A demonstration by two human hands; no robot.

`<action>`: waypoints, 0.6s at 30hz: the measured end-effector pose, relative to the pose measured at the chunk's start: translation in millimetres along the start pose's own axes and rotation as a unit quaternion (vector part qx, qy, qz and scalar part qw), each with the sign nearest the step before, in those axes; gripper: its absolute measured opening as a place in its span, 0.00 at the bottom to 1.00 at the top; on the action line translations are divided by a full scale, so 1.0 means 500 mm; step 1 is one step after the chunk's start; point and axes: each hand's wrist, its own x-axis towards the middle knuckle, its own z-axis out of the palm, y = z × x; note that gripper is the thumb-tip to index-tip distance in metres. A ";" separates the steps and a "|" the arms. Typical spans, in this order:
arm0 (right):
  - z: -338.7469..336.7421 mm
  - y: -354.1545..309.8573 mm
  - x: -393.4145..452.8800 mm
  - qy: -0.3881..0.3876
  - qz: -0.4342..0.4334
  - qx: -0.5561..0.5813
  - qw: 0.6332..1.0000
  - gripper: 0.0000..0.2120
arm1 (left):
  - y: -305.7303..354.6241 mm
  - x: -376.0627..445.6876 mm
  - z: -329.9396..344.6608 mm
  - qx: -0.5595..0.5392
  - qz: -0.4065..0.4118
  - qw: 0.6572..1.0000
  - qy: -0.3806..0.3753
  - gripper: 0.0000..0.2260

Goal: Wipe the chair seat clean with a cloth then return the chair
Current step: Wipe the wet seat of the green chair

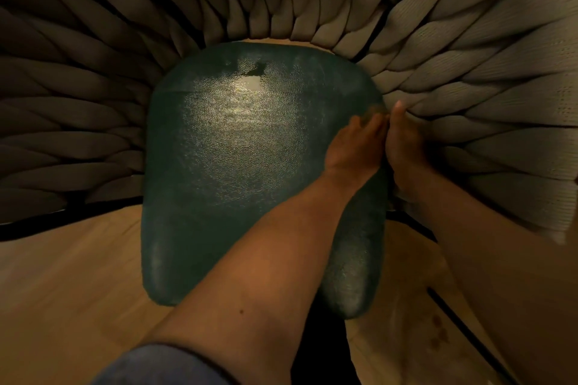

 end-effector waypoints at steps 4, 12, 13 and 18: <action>-0.003 -0.004 -0.001 0.047 -0.053 -0.086 0.994 0.20 | -0.057 -0.011 -0.021 0.060 0.023 0.998 0.016 0.22; 0.017 -0.029 0.017 -0.004 -0.093 -0.218 0.972 0.43 | -0.193 -0.052 -0.064 0.075 -0.088 0.993 0.006 0.27; 0.021 -0.034 0.019 -0.004 -0.097 -0.227 0.969 0.44 | -0.210 -0.057 -0.071 0.075 -0.098 0.992 0.007 0.27; 0.044 -0.056 0.019 -0.011 -0.091 -0.285 0.954 0.48 | -0.297 -0.088 -0.096 0.095 -0.152 0.983 0.027 0.28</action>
